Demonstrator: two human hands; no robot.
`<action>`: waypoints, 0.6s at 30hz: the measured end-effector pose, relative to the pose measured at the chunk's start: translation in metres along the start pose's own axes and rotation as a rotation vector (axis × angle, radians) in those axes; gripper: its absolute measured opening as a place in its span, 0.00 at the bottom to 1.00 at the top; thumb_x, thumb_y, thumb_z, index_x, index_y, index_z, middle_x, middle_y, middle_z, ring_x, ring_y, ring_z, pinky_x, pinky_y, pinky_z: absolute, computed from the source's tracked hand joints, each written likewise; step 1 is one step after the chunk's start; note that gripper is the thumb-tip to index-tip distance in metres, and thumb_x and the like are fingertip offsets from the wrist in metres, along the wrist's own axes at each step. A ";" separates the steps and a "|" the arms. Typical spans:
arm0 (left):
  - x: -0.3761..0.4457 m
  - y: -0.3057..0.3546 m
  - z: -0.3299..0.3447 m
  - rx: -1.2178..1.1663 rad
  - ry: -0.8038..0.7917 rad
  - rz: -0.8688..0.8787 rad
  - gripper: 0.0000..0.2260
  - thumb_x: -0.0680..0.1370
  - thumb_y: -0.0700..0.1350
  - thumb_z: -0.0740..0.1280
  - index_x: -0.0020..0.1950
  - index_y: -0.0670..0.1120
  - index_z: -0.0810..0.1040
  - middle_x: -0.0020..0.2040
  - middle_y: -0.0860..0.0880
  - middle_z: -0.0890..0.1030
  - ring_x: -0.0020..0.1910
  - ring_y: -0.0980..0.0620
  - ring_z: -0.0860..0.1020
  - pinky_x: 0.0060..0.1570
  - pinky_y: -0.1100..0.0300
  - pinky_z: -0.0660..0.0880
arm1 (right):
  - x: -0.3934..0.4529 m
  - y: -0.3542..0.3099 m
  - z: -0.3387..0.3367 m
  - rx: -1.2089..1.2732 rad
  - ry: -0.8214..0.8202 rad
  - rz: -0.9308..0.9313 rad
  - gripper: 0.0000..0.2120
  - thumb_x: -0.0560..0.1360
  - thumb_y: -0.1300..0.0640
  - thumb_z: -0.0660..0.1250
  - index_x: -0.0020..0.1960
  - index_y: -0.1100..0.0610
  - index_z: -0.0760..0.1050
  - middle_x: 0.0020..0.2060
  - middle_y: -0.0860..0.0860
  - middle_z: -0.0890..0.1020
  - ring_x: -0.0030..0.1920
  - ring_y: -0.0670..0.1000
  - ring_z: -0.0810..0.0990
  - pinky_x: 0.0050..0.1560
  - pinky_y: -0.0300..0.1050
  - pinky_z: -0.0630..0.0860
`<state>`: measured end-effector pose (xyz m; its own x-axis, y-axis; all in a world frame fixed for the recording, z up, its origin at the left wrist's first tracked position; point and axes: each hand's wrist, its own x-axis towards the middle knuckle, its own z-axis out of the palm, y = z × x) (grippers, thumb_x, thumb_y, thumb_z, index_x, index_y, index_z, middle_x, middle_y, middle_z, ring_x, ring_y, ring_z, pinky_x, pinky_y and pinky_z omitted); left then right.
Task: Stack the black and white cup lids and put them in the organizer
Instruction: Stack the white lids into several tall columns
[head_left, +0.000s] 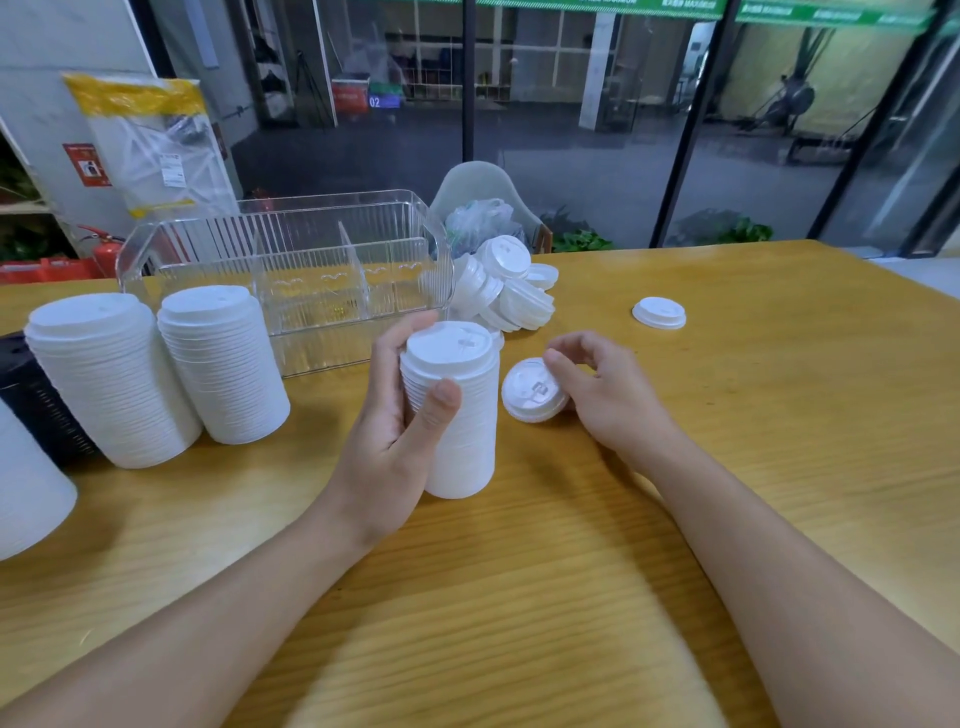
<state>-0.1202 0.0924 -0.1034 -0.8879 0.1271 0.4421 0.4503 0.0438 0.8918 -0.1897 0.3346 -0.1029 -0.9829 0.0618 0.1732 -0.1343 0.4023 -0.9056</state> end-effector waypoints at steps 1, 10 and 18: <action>0.000 0.000 0.000 0.000 -0.004 -0.001 0.24 0.86 0.53 0.63 0.82 0.56 0.63 0.72 0.63 0.77 0.71 0.58 0.77 0.65 0.65 0.74 | -0.001 -0.001 -0.001 -0.010 -0.041 0.024 0.10 0.81 0.44 0.74 0.60 0.45 0.82 0.54 0.41 0.85 0.51 0.42 0.84 0.50 0.41 0.77; -0.001 -0.004 0.000 -0.034 -0.020 -0.024 0.31 0.85 0.52 0.67 0.85 0.56 0.59 0.75 0.64 0.76 0.74 0.60 0.76 0.66 0.67 0.74 | -0.008 -0.003 0.006 -0.293 -0.113 -0.024 0.25 0.70 0.37 0.82 0.63 0.42 0.79 0.60 0.41 0.82 0.56 0.43 0.81 0.53 0.42 0.77; 0.000 -0.006 0.000 -0.059 -0.022 -0.036 0.29 0.82 0.59 0.68 0.82 0.55 0.64 0.72 0.57 0.80 0.70 0.53 0.79 0.65 0.60 0.76 | -0.034 -0.056 0.003 0.398 -0.157 -0.267 0.17 0.83 0.58 0.73 0.70 0.59 0.79 0.64 0.53 0.86 0.66 0.53 0.84 0.67 0.48 0.79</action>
<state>-0.1229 0.0921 -0.1092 -0.9010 0.1484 0.4077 0.4110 -0.0092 0.9116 -0.1491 0.3070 -0.0592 -0.9106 -0.1466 0.3864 -0.3911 0.0036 -0.9203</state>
